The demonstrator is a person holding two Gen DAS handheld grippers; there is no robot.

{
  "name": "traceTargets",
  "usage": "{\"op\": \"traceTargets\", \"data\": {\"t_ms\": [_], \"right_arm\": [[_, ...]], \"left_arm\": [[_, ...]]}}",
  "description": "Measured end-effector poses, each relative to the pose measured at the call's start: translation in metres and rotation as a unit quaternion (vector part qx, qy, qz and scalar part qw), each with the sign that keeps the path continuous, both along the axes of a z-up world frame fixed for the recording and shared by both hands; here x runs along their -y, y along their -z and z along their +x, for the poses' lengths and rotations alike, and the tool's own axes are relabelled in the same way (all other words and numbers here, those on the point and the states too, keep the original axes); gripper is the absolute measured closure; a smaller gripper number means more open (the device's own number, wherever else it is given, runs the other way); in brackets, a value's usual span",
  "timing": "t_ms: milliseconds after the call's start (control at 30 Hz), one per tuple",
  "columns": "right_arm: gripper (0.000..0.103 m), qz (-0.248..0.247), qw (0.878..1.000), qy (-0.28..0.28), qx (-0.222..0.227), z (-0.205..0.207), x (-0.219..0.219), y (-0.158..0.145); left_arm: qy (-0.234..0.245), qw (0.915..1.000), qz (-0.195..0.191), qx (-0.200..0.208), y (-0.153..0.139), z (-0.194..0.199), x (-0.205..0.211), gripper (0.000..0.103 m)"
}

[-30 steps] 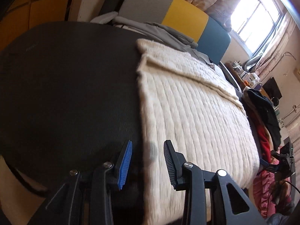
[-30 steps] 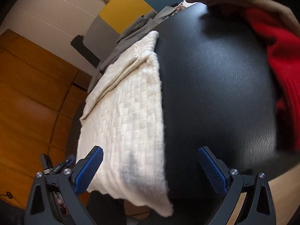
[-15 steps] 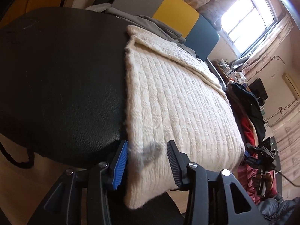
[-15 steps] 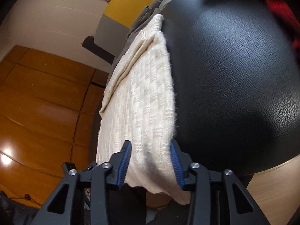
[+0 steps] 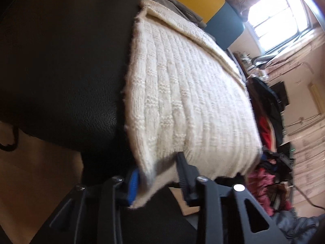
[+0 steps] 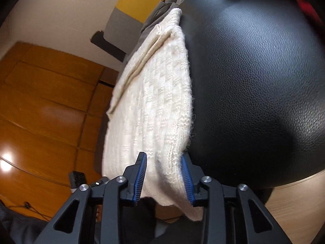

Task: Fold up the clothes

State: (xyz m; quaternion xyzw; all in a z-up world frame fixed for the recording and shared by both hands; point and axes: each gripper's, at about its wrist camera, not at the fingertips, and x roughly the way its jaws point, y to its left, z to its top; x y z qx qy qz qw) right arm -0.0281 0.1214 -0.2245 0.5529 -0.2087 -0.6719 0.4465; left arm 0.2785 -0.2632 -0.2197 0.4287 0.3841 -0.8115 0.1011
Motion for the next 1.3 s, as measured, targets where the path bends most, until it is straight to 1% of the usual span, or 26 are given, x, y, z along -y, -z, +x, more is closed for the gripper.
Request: {"op": "traceTargets", "data": {"t_ms": [67,133,233,300,367,433,500,533,600,633,667,700,767,833,900,967,1000,1033,1067,1100,1133,1167,1200,1233,1267,1300], "right_arm": [[0.077,0.024,1.0,-0.006,-0.015,0.002,0.005,-0.003],[0.082,0.048,0.998,-0.014,-0.033,0.004,0.012,-0.006],[0.079,0.064,0.996,-0.027,-0.056,0.009,0.019,-0.01],[0.07,0.06,0.995,-0.039,-0.071,0.014,0.023,-0.013],[0.052,0.061,0.993,-0.053,-0.089,0.019,0.028,-0.015],[0.047,0.075,0.988,-0.07,-0.113,0.025,0.036,-0.019],[0.047,0.11,0.983,-0.081,-0.126,0.029,0.046,-0.024],[0.048,0.124,0.981,-0.082,-0.128,0.029,0.047,-0.024],[0.061,0.162,0.971,-0.09,-0.152,0.033,0.052,-0.028],[0.072,0.175,0.968,-0.09,-0.157,0.033,0.052,-0.029],[0.082,0.178,0.969,-0.083,-0.149,0.03,0.049,-0.029],[0.086,0.175,0.972,-0.075,-0.14,0.027,0.046,-0.028],[0.087,0.167,0.976,-0.067,-0.124,0.02,0.04,-0.026],[0.087,0.156,0.98,-0.06,-0.108,0.017,0.035,-0.023],[0.087,0.153,0.98,-0.063,-0.115,0.019,0.034,-0.024],[0.084,0.164,0.974,-0.074,-0.139,0.024,0.043,-0.027],[0.083,0.162,0.975,-0.072,-0.137,0.024,0.043,-0.027],[0.08,0.157,0.977,-0.067,-0.13,0.023,0.042,-0.026],[0.074,0.144,0.98,-0.063,-0.119,0.021,0.04,-0.025],[0.07,0.127,0.984,-0.061,-0.107,0.02,0.038,-0.024],[0.059,0.109,0.988,-0.059,-0.095,0.018,0.035,-0.024],[0.045,0.098,0.989,-0.064,-0.095,0.019,0.037,-0.024],[0.037,0.091,0.988,-0.075,-0.101,0.023,0.042,-0.025],[0.027,0.096,0.984,-0.091,-0.119,0.028,0.05,-0.028],[0.013,0.11,0.977,-0.112,-0.144,0.034,0.059,-0.031],[0.005,0.123,0.972,-0.124,-0.157,0.038,0.065,-0.032]], "left_arm": [[0.001,1.0,0.001,0.002,0.0,0.0,0.0,0.077],[0.002,1.0,0.003,0.004,0.001,-0.001,0.001,0.077],[0.003,0.9999,0.012,0.008,0.002,-0.003,0.003,0.077],[0.008,0.9998,0.012,0.013,0.002,-0.005,0.003,0.077],[0.012,0.9997,0.012,0.018,0.002,-0.007,0.003,0.077],[0.014,0.9996,0.012,0.02,0.002,-0.008,0.003,0.081],[0.013,0.9996,0.012,0.021,0.002,-0.008,0.003,0.09],[0.014,0.9996,0.012,0.02,0.001,-0.008,0.002,0.091],[0.021,0.9997,0.012,0.01,-0.002,-0.01,0.0,0.093],[0.024,0.9996,0.017,0.002,-0.004,-0.01,0.0,0.093],[0.027,0.9994,0.02,-0.005,-0.006,-0.011,-0.001,0.093],[0.03,0.9992,0.022,-0.012,-0.008,-0.012,-0.002,0.093],[0.033,0.9989,0.027,-0.019,-0.008,-0.014,0.0,0.093],[0.035,0.9989,0.027,-0.014,-0.006,-0.015,-0.001,0.093],[0.039,0.999,0.02,-0.012,-0.007,-0.016,-0.001,0.092],[0.037,0.999,0.02,-0.011,-0.008,-0.019,-0.003,0.092],[0.036,0.999,0.022,-0.011,-0.008,-0.02,-0.004,0.092],[0.035,0.9989,0.028,-0.013,-0.009,-0.02,-0.003,0.092],[0.033,0.9988,0.033,-0.013,-0.008,-0.018,-0.002,0.091],[0.031,0.9988,0.036,-0.014,-0.005,-0.016,0.0,0.09],[0.029,0.9988,0.038,-0.014,-0.005,-0.016,0.0,0.089],[0.027,0.9988,0.039,-0.014,-0.004,-0.016,0.0,0.089],[0.026,0.9987,0.04,-0.014,-0.004,-0.015,0.0,0.089],[0.025,0.9988,0.041,-0.014,-0.003,-0.015,0.0,0.089],[0.023,0.9987,0.044,-0.014,-0.003,-0.015,0.0,0.089],[0.021,0.9986,0.046,-0.014,-0.002,-0.016,-0.001,0.089]]}}
